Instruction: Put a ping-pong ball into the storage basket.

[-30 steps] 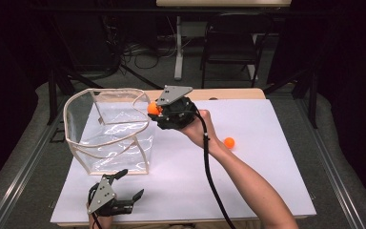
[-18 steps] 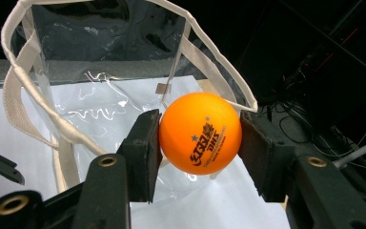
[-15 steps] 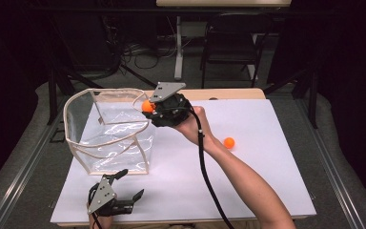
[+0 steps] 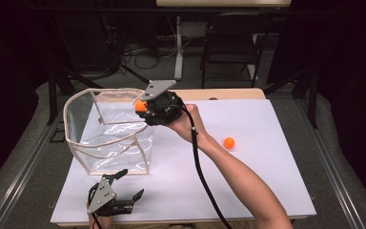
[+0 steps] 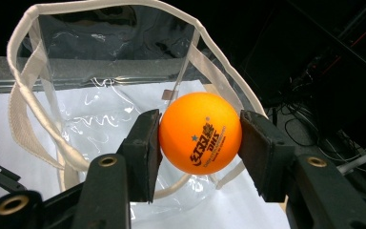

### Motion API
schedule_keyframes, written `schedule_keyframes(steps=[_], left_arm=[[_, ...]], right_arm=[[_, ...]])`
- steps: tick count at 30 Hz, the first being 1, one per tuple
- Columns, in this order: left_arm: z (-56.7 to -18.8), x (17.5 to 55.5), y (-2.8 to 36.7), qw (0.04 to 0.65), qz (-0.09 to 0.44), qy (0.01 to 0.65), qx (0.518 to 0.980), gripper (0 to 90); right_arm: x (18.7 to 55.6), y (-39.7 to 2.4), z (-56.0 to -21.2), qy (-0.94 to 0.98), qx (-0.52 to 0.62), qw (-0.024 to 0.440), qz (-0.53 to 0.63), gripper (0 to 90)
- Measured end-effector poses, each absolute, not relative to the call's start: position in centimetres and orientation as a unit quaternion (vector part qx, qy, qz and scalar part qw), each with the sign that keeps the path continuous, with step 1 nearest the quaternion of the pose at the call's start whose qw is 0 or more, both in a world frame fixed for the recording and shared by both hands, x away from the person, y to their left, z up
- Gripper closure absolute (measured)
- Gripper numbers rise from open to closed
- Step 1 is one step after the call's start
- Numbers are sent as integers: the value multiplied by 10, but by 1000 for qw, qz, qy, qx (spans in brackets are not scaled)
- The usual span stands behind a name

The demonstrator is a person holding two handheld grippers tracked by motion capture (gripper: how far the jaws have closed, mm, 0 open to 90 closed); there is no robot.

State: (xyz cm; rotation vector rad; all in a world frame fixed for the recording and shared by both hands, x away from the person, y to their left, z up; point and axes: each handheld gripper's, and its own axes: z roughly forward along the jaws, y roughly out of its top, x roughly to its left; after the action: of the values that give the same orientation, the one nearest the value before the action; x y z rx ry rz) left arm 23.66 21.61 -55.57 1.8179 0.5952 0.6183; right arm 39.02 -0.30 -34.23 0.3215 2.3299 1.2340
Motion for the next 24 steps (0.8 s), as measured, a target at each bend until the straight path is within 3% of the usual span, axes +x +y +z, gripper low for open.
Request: schedule_keyframes(steps=[24], left_arm=[[-555, 236, 217, 537, 261, 250, 762, 157]], right_arm=[[396, 22, -341, 869, 108, 231, 425, 508]])
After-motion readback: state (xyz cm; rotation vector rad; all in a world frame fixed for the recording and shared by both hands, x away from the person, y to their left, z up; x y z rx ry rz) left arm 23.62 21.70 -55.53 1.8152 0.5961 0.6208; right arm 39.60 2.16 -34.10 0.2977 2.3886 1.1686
